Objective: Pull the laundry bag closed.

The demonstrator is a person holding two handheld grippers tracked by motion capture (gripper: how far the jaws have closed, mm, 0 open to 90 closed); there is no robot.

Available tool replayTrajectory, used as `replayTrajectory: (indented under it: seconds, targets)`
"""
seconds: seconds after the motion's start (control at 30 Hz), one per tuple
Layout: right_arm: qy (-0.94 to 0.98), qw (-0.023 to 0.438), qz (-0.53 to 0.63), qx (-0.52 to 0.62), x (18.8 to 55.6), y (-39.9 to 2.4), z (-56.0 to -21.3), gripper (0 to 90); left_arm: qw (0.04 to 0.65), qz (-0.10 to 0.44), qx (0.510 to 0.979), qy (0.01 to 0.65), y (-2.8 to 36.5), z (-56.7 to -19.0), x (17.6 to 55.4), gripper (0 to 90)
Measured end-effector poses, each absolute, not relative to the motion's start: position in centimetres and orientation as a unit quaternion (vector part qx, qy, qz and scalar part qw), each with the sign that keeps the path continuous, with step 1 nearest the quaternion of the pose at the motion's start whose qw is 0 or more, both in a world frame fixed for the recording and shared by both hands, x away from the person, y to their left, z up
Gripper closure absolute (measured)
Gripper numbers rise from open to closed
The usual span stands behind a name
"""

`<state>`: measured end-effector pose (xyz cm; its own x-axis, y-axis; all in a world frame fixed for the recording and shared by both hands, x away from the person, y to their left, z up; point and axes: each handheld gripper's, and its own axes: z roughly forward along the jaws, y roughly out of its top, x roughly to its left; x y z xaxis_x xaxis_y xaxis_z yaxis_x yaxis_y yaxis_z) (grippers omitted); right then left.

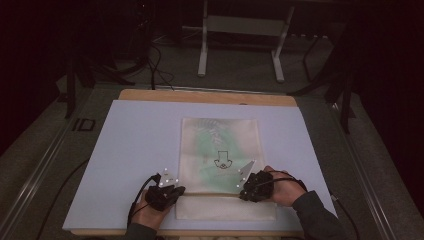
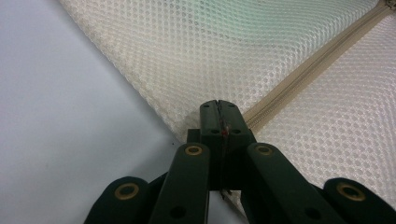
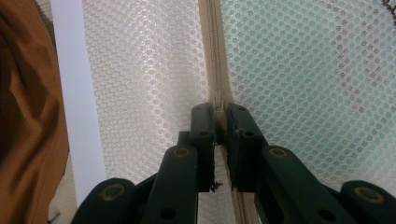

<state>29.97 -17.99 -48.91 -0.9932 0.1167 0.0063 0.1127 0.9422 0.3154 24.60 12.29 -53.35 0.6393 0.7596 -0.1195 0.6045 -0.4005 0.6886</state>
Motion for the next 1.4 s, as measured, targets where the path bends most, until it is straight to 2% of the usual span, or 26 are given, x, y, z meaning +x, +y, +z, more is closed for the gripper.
replayTrajectory:
  seconds: [1.4]
  targets:
    - [0.984,0.007,0.166,0.071,30.1,-19.5,-48.5,82.4,0.361,0.109,0.830,0.411,12.2,-53.3,24.5,89.3]
